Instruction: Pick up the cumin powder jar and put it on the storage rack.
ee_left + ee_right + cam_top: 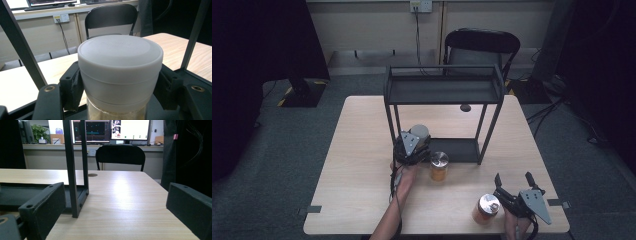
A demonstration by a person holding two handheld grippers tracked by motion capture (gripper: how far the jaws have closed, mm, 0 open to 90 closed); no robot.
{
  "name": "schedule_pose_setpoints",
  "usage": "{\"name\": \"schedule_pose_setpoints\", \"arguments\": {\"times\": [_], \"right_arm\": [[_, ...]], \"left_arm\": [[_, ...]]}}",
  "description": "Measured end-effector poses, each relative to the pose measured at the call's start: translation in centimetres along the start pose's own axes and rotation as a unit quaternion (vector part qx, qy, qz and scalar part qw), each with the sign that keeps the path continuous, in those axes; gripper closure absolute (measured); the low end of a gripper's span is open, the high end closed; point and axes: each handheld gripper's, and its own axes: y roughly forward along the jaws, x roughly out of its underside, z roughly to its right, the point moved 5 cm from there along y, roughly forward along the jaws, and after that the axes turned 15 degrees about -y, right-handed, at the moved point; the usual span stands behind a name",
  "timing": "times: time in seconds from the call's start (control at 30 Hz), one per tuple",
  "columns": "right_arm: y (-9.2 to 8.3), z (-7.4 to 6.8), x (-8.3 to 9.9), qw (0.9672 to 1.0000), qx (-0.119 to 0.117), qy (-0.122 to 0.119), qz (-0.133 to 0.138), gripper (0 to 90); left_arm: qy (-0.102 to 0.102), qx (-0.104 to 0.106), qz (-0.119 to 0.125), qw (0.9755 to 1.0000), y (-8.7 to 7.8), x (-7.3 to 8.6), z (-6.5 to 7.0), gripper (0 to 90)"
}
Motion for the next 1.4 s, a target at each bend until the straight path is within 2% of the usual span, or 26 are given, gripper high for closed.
{"name": "schedule_pose_setpoints", "arguments": {"times": [0.27, 0.37, 0.63, 1.4], "right_arm": [[0.0, 0.0, 0.0, 1.0, 0.0, 0.0, 0.0, 1.8], [0.0, 0.01, 0.0, 1.0, 0.0, 0.0, 0.0, 1.8], [-0.01, -0.01, 0.0, 1.0, 0.0, 0.0, 0.0, 1.8], [-0.02, 0.0, 0.0, 1.0, 0.0, 0.001, 0.0, 1.8]], "left_arm": [[-0.002, 0.0, -0.001, 1.0, 0.11, 0.02, -0.07, 33.7], [-0.012, 0.003, -0.001, 0.9999, 0.09, 0.05, -0.19, 33.7], [-0.014, 0.002, -0.003, 0.9999, 0.16, 0.01, -0.14, 33.5], [-0.008, 0.006, -0.006, 0.9999, 0.42, -0.75, 0.1, 25.1]]}}
